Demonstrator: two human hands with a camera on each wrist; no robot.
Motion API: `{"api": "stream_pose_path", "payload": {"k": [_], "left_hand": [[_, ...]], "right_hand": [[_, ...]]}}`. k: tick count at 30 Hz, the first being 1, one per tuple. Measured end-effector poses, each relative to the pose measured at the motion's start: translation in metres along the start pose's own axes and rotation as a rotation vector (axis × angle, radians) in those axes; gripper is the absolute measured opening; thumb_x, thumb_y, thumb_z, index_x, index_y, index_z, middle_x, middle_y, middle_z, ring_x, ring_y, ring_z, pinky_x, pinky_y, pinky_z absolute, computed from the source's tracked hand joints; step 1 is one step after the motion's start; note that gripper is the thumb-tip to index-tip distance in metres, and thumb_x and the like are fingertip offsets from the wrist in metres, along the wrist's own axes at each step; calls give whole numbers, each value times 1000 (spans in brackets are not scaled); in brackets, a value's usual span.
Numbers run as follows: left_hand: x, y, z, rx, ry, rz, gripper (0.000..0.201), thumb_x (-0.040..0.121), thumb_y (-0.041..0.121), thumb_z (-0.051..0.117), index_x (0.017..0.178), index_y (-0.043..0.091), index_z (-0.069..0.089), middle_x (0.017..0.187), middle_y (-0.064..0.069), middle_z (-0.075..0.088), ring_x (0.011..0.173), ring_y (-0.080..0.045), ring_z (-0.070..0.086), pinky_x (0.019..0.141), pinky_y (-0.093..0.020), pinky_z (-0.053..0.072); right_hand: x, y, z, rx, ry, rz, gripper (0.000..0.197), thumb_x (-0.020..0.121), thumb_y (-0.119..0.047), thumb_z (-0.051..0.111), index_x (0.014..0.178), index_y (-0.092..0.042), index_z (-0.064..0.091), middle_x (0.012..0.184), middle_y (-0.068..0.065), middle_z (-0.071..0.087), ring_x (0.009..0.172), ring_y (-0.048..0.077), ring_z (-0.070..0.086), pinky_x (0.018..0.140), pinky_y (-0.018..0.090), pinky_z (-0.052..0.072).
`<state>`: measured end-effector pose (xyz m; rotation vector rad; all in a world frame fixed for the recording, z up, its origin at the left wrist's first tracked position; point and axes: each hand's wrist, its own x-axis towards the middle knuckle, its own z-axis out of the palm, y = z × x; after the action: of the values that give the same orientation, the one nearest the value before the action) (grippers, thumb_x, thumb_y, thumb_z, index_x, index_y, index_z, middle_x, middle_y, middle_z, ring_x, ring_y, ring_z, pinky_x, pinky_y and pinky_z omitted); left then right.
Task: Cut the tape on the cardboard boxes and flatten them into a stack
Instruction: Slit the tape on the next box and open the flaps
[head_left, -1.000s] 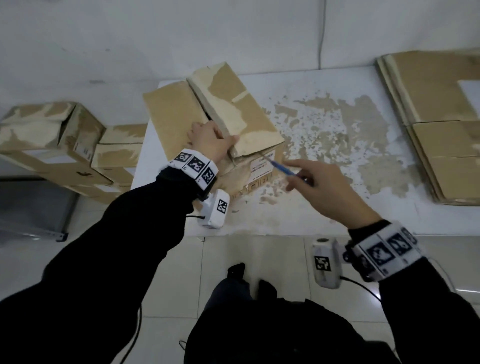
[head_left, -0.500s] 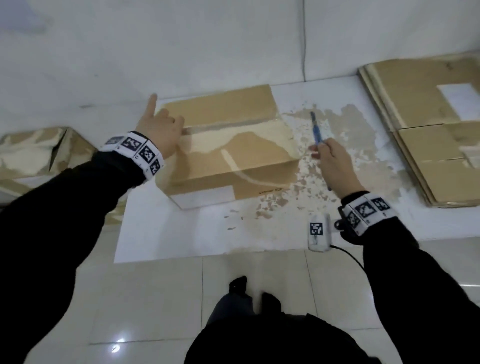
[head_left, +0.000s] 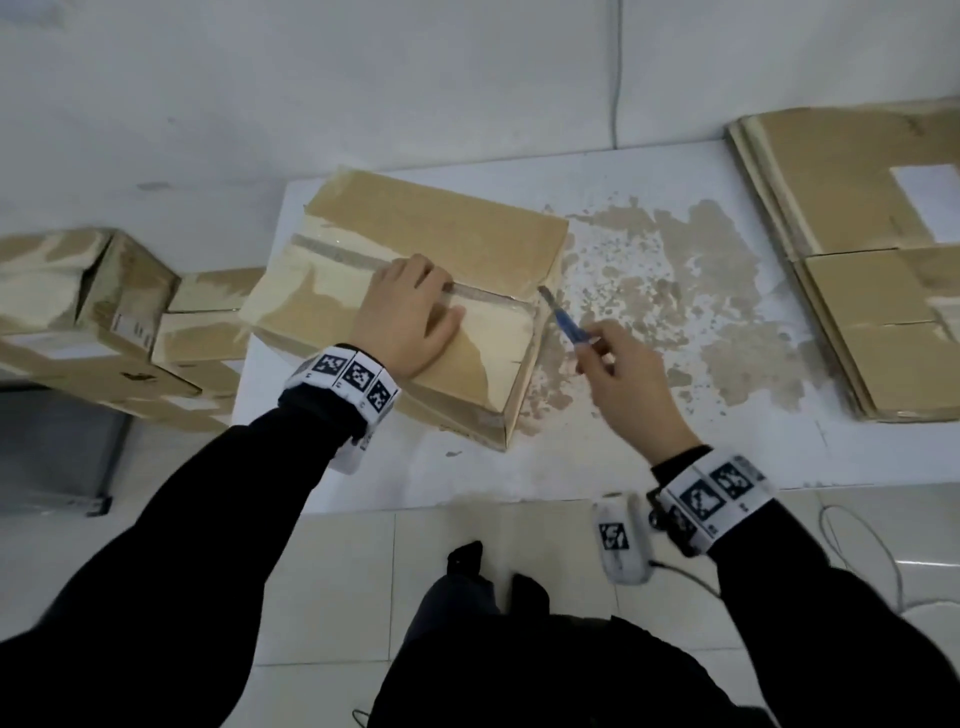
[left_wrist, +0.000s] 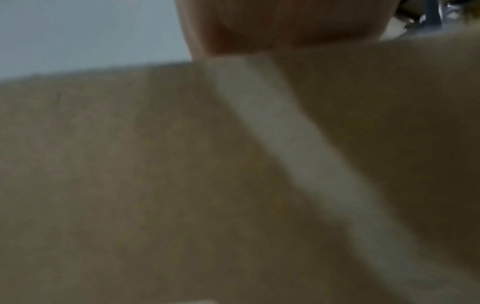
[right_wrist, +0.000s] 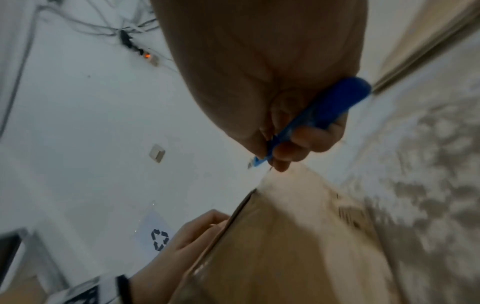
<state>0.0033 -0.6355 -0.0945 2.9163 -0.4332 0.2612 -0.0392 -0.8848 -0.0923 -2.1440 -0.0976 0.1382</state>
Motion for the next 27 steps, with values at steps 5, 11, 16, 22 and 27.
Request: {"api": "stream_pose_path", "payload": {"k": [5,11,16,22,27], "left_hand": [[8,-7,4,-32,122,11,35,82,45,45,88,12,55,89,-4,50,91,-25,45,85,-38,28],[4,-6,4,-108,210,27,33,88,38,42,82,9,56,87,-6,48,91,-25,43,87,-39,26],[1,-3,3,-119,259,27,34,91,35,39,81,9,58,87,-6,49,90,-25,44,89,-38,24],[-2,-1,2,-121,273,60,35,93,35,36,81,10,57,87,-5,48,90,-24,44,90,-38,23],[-5,-4,2,-122,300,92,36,94,35,36,82,9,58,88,-6,49,91,-24,43,89,-38,23]], "right_hand": [[32,-2,-27,-269,-110,-192,22,97,-19,51,118,-22,58,78,2,65,53,3,50,48,17,35],[53,-8,-24,-280,-204,-223,21,96,-20,52,113,-23,65,70,-4,64,39,2,44,39,10,30],[57,-11,-32,-256,-362,-217,17,95,-22,54,108,-25,65,68,-5,65,56,12,55,53,21,41],[49,-13,-50,-297,-483,-188,17,95,-23,54,108,-26,64,67,-3,64,50,3,52,51,16,44],[42,-16,-50,-311,-431,-184,19,95,-23,55,110,-23,66,69,-4,66,59,12,58,56,23,46]]}}
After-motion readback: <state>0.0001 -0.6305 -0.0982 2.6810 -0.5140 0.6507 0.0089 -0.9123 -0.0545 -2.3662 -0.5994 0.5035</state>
